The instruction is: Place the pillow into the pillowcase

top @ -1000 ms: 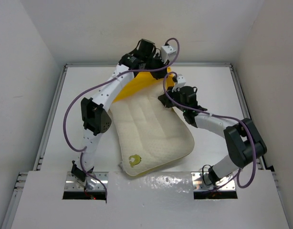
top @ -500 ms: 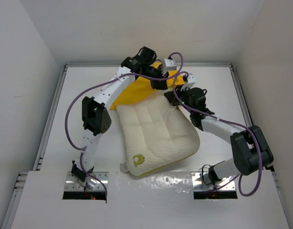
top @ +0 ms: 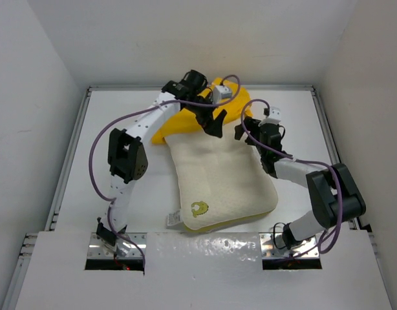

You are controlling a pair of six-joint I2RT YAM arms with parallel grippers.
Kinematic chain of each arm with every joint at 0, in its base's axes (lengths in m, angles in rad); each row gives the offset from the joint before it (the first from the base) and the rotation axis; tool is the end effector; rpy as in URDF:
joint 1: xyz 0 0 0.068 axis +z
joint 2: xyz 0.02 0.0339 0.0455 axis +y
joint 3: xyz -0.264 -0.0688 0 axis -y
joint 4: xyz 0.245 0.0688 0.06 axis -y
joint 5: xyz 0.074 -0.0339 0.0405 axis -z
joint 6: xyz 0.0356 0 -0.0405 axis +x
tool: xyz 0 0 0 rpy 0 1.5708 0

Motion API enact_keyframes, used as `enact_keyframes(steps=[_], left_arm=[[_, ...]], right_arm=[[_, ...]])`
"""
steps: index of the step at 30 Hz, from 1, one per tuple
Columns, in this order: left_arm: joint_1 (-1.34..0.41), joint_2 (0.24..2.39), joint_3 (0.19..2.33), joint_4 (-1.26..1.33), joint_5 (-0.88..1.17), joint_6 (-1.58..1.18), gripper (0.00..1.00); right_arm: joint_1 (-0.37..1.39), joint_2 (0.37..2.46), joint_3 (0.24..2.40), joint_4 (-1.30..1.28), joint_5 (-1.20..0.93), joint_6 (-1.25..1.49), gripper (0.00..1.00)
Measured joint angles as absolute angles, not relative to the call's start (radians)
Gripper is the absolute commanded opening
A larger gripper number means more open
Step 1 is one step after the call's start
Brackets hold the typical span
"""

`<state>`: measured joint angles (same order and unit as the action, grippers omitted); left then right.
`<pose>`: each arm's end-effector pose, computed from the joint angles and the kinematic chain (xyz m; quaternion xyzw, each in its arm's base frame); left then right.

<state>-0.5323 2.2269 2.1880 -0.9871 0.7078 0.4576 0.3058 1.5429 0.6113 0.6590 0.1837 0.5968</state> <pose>0.4023 -0.2638 0.2867 0.5112 0.7507 -0.3430 0.2397 0.2994 0.0877 0.1872 0.1699 0.7769 0.1968 0.5735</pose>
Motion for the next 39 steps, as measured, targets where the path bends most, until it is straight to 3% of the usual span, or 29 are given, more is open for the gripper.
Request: enact_keyframes(steps=[2,4,5,6,7,8,9,10,11,12,13,14,16,18,20,26,35,37,38,39], left_arm=[[-0.498,2.206,2.206,-0.961,0.67,0.424,1.0],[-0.441,2.144,2.178,-0.918,0.633,0.382,1.0],[-0.405,2.094,2.131,-0.883,0.608,0.365,0.98],[-0.363,2.035,2.076,-0.855,0.585,0.344,0.85],[-0.31,1.966,2.012,-0.823,0.552,0.318,0.66],[-0.254,1.9,1.95,-0.796,0.516,0.298,0.26],[-0.205,1.844,1.902,-0.782,0.49,0.279,0.15],[-0.145,1.789,1.842,-0.752,0.461,0.28,0.13],[-0.092,1.747,1.788,-0.727,0.435,0.275,0.2],[-0.041,1.709,1.727,-0.709,0.408,0.276,0.27],[-0.004,1.686,1.664,-0.685,0.373,0.281,0.35],[0.017,1.674,1.605,-0.666,0.34,0.29,0.5],[0.027,1.685,1.491,-0.64,0.297,0.318,0.68],[0.015,1.737,1.4,-0.632,0.292,0.347,0.76],[0.004,1.79,1.328,-0.611,0.298,0.365,0.82],[-0.007,1.886,1.296,-0.519,0.354,0.355,0.83],[-0.023,2.034,1.38,-0.422,0.422,0.282,0.73],[-0.033,2.037,1.387,-0.406,0.436,0.26,0.62],[-0.038,2.041,1.387,-0.401,0.439,0.251,0.58],[-0.045,2.048,1.387,-0.396,0.442,0.24,0.46]], right_arm=[[0.304,1.518,0.632,0.598,0.203,0.556,0.96],[0.303,1.501,0.689,0.513,0.226,0.511,0.8],[0.303,1.497,0.727,0.463,0.236,0.49,0.34],[0.303,1.494,0.752,0.435,0.24,0.486,0.09],[0.303,1.491,0.822,0.364,0.244,0.455,0.0],[0.304,1.489,0.866,0.326,0.241,0.444,0.0],[0.306,1.487,0.911,0.288,0.234,0.437,0.06],[0.318,1.486,0.965,0.237,0.231,0.427,0.2],[0.332,1.492,1.02,0.189,0.23,0.419,0.37],[0.362,1.504,1.086,0.141,0.236,0.398,0.65],[0.406,1.526,1.161,0.093,0.237,0.379,0.73],[0.451,1.556,1.233,0.049,0.236,0.356,0.77],[0.563,1.635,1.37,-0.001,0.216,0.335,0.83],[0.657,1.703,1.436,-0.025,0.197,0.336,0.89],[0.73,1.769,1.472,-0.068,0.192,0.341,0.91],[0.836,1.986,1.533,-0.223,0.217,0.39,0.96],[0.854,2.072,1.517,-0.291,0.289,0.499,0.96],[0.855,2.082,1.517,-0.289,0.306,0.508,0.91],[0.856,2.089,1.518,-0.288,0.316,0.513,0.74],[0.857,2.096,1.518,-0.289,0.326,0.515,0.61]])
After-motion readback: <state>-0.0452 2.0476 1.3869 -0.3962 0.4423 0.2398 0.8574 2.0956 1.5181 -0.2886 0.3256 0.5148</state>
